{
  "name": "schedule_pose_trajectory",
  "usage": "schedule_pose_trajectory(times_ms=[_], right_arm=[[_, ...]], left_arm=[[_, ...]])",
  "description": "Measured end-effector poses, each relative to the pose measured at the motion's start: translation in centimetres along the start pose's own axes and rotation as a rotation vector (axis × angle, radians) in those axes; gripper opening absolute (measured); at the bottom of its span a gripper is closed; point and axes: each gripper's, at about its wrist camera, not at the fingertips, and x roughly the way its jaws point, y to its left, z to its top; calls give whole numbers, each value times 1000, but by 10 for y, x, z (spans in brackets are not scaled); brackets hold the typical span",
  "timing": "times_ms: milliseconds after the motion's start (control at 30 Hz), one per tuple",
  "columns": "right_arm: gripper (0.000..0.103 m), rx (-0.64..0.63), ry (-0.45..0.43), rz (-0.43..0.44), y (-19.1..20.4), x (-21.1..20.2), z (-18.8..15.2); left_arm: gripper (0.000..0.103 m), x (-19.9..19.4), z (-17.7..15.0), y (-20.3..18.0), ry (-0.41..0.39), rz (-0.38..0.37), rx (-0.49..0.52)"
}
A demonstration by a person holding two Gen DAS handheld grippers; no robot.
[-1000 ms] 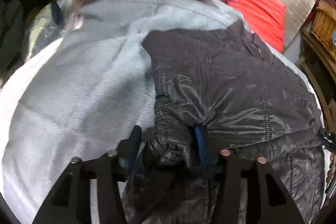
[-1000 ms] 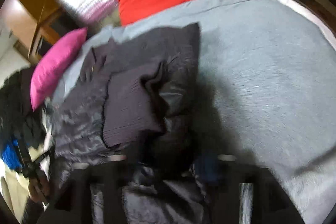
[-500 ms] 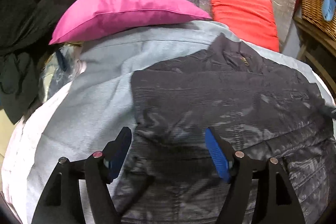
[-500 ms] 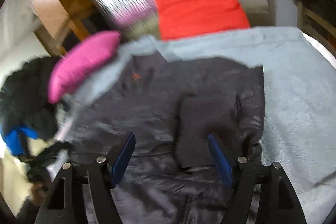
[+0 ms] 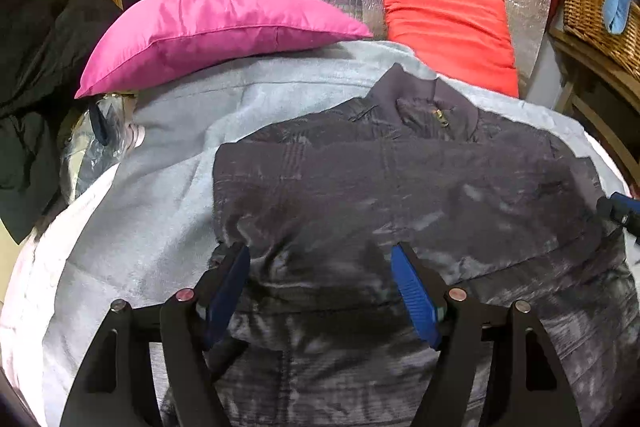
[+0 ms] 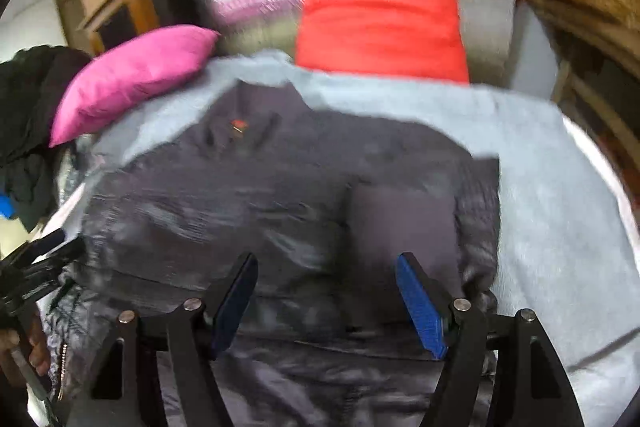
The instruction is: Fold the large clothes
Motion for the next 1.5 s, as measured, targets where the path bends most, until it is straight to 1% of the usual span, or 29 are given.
schedule_pose_trajectory(times_ms=[33,100,133,167,200,233,300,400,467,533,600,633,667,700,733,800,867,900,1000,1033,1100,1133,1167,1233,1267,1300,1400,1433,1500], right_arm=[[75,-26,-11,-6,9,0,0],[75,-68,9,-23,21,9,-4],[75,-82,40,-38,26,20,-9],[75,-92,75,-49,28,30,-13],[76,-118,130,-78,31,46,-21],[77,-142,128,-98,33,51,-26],[77,-177,102,-133,38,52,-31],[77,-149,120,-116,35,49,-23],[77,-113,74,-77,32,36,-9],[77,-65,33,-31,30,26,8],[77,-31,53,5,31,34,26],[77,-30,68,-4,33,45,34],[77,-36,95,-33,33,57,40],[77,-41,145,-86,32,75,44],[77,-42,189,-143,29,94,44],[80,-56,237,-176,25,115,39],[80,-54,212,-179,26,112,38],[80,-44,206,-169,25,109,39],[80,3,155,-112,17,77,33],[80,16,137,-92,14,65,29],[80,45,123,-41,10,45,21],[80,84,117,-2,3,36,13],[80,116,130,22,-1,36,8],[80,140,197,40,-8,48,0],[80,166,182,58,-12,44,-2],[80,213,153,98,-16,33,-4],[80,355,97,243,-23,4,-17],[80,396,97,292,-24,-1,-24],[80,479,115,371,-22,-7,-44]], left_arm=[[81,0,1,-4,-5,-1,-3],[82,3,1,-15,-12,10,11],[82,9,-1,-22,2,28,37],[82,20,-4,-30,36,47,63],[82,28,-7,-34,62,57,80],[83,41,-13,-39,101,77,113],[86,46,-18,-41,84,96,128],[86,40,-13,-36,93,74,92],[85,32,-6,-31,71,55,57],[85,28,-2,-31,51,39,45],[85,28,-1,-37,40,31,55],[85,33,-1,-41,53,46,79],[85,41,-2,-43,72,63,98],[86,49,-4,-45,94,74,110],[86,53,-5,-46,102,74,109],[87,56,-5,-45,106,73,103],[87,49,0,-38,105,33,74],[87,45,3,-33,93,15,57],[87,34,8,-8,48,33,12],[87,35,8,2,52,43,-10],[87,52,6,19,125,45,-55],[89,64,3,24,165,37,-61],[89,68,2,27,165,35,-64],[89,57,5,31,148,43,-95],[89,47,6,33,130,28,-123],[89,41,5,35,111,12,-142],[89,9,-4,36,57,-59,-212],[89,2,-10,36,51,-87,-243],[89,-4,-20,35,76,-143,-297]])
